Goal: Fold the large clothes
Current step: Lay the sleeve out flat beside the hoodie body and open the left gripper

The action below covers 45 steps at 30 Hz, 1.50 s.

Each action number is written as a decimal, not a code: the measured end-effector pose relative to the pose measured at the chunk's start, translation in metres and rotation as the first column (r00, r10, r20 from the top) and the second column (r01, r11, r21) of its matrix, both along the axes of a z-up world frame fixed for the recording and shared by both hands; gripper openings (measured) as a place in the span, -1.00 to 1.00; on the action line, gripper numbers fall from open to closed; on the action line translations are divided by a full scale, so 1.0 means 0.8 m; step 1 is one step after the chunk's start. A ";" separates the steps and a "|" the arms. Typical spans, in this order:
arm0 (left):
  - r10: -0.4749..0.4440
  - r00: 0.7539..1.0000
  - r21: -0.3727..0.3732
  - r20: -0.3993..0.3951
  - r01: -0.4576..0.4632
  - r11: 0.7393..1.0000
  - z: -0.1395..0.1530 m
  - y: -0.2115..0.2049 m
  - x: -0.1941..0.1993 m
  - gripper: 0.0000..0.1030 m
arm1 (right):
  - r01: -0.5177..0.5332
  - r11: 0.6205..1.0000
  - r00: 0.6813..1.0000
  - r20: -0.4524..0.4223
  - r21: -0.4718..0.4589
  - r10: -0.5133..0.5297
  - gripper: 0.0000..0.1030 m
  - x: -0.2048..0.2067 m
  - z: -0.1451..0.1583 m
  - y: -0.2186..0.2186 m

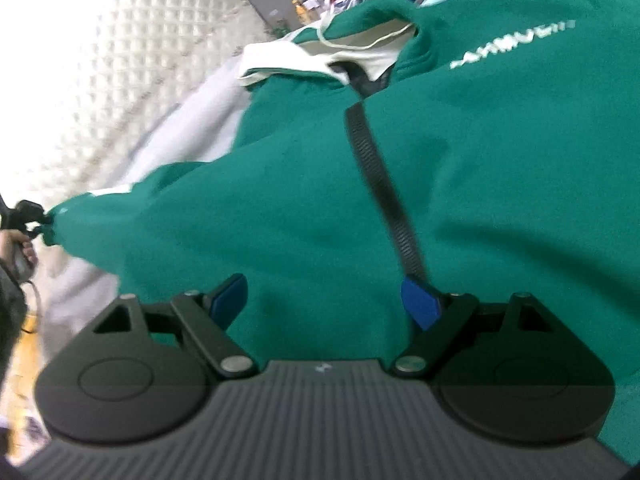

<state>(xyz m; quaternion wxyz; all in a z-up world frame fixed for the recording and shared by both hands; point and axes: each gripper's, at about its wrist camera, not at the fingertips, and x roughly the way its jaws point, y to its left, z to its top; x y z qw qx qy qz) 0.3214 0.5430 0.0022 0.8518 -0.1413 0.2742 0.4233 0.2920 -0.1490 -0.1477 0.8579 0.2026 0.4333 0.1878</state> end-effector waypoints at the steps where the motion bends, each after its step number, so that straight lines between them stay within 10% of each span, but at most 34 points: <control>1: 0.003 1.000 0.006 -0.018 -0.002 1.000 -0.011 0.002 0.003 -0.56 | 0.003 1.000 1.000 0.011 -0.026 -0.002 0.66 0.002 -0.001 0.003; 8: -0.051 0.998 0.053 -0.023 0.053 0.997 -0.022 -0.005 -0.005 -0.29 | 0.003 0.994 0.999 0.037 -0.107 0.001 0.66 0.011 -0.013 0.009; 15: -0.121 0.992 0.044 -0.028 0.122 0.992 0.016 -0.057 -0.042 0.44 | -0.024 0.990 0.997 0.075 -0.140 0.035 0.66 -0.001 -0.006 0.013; 26: -0.287 0.958 -0.021 0.007 0.287 0.958 0.055 -0.225 -0.196 0.54 | -0.042 0.992 0.989 0.136 -0.115 0.058 0.66 -0.037 0.031 0.009; 37: -0.595 0.793 -0.286 0.132 0.605 0.743 0.027 -0.475 -0.331 0.55 | -0.046 0.992 0.974 0.217 -0.118 0.071 0.66 -0.115 0.078 -0.020; 45: -0.571 0.817 -0.501 0.082 0.528 0.685 -0.068 -0.548 -0.385 0.55 | -0.066 0.987 0.967 0.235 -0.144 0.099 0.66 -0.171 0.086 -0.034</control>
